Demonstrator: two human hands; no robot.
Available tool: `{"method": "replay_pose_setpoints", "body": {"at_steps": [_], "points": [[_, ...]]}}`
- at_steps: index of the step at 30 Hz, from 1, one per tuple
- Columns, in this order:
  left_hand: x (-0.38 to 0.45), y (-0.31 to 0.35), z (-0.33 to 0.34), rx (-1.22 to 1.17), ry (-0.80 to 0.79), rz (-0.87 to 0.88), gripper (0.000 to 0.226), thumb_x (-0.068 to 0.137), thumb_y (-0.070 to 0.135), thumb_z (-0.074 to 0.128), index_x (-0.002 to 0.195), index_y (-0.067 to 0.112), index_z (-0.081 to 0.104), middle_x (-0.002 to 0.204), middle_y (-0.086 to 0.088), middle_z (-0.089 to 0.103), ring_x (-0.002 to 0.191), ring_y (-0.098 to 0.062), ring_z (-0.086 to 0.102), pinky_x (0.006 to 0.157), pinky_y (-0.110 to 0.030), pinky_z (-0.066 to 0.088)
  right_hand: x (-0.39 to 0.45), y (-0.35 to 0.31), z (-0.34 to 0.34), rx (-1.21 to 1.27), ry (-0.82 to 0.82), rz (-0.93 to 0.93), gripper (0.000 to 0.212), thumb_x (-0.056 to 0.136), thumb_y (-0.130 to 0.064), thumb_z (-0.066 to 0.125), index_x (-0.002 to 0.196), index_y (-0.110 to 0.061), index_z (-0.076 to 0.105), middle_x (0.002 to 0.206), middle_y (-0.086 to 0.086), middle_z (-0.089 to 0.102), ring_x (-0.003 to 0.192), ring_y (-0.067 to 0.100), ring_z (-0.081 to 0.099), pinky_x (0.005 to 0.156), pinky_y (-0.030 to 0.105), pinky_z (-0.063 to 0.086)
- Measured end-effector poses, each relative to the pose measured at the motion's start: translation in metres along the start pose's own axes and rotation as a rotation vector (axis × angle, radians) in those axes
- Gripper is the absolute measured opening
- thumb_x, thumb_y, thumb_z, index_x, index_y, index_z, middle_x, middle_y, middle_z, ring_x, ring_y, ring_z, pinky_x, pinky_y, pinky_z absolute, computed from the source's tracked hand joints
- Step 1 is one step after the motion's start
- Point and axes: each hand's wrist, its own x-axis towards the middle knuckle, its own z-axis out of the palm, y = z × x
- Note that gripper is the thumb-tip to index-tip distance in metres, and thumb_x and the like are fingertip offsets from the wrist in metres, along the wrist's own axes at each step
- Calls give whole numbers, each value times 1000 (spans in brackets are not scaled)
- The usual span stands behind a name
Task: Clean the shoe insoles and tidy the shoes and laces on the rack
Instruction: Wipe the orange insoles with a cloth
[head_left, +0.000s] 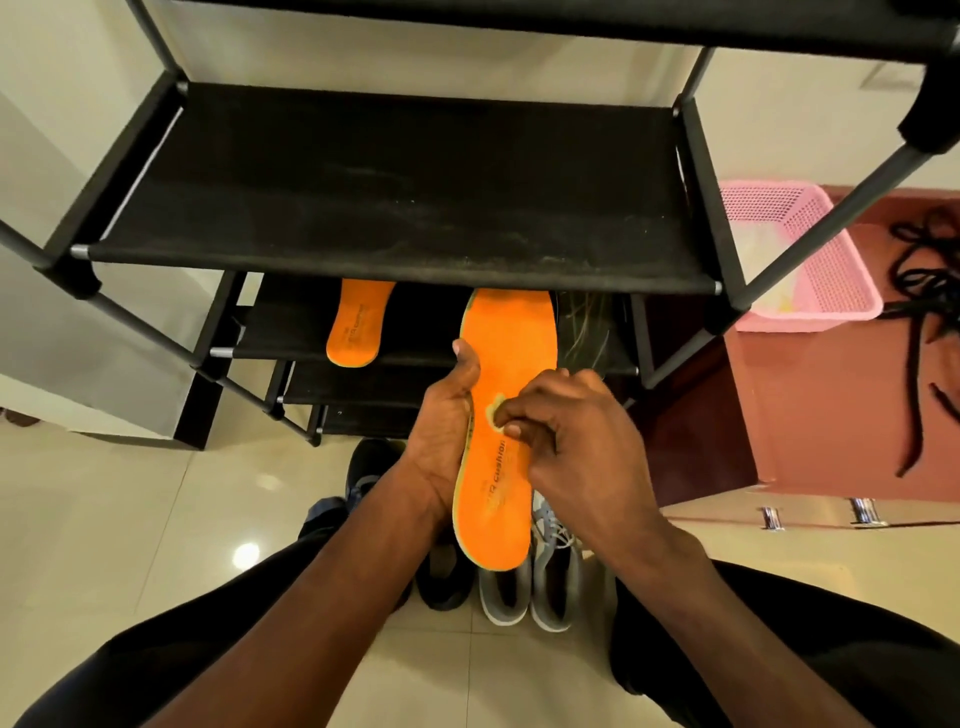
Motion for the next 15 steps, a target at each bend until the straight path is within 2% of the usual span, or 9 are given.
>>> {"method": "replay_pose_setpoints", "body": {"at_steps": [3, 5, 7, 8, 12, 15], "points": [[0, -6, 5, 24, 0, -18, 72, 107, 57, 29, 89, 13, 83, 85, -10, 74, 72, -21, 70, 62, -30, 60, 4, 9, -11, -132, 108, 128, 17, 92, -14, 72, 98, -28, 81, 98, -15, 69, 93, 17, 52, 61, 33, 51], [0, -6, 6, 38, -10, -14, 63, 108, 52, 30, 100, 10, 77, 81, -10, 75, 65, -19, 72, 58, -29, 60, 6, 11, -14, -179, 149, 172, 14, 92, -15, 74, 99, -26, 80, 98, -12, 69, 93, 18, 53, 61, 29, 46], [-1, -5, 6, 89, -33, 19, 54, 108, 47, 34, 117, 6, 68, 87, -12, 76, 68, -21, 74, 61, -31, 62, 7, 14, -16, -191, 158, 204, 12, 93, -17, 74, 100, -25, 80, 98, -10, 69, 93, 18, 54, 63, 27, 42], [-2, -5, 5, 105, -40, 33, 53, 108, 45, 36, 115, 5, 70, 86, -13, 76, 68, -22, 73, 61, -32, 62, 8, 16, -17, -182, 164, 224, 11, 93, -17, 74, 101, -24, 80, 99, -9, 69, 94, 19, 55, 64, 27, 41], [-2, -10, 1, 124, -44, 1, 51, 105, 36, 44, 86, 10, 84, 82, -13, 76, 63, -22, 72, 60, -31, 60, 10, 19, -17, -155, 171, 275, 14, 92, -14, 75, 103, -20, 80, 101, -6, 70, 97, 19, 57, 69, 28, 41], [-7, -13, 4, 86, -53, -26, 47, 103, 38, 47, 92, 10, 83, 83, -10, 75, 64, -20, 71, 61, -30, 59, 10, 18, -12, -103, 166, 274, 15, 89, -11, 76, 101, -18, 80, 98, -7, 70, 96, 19, 58, 71, 26, 43]]}}
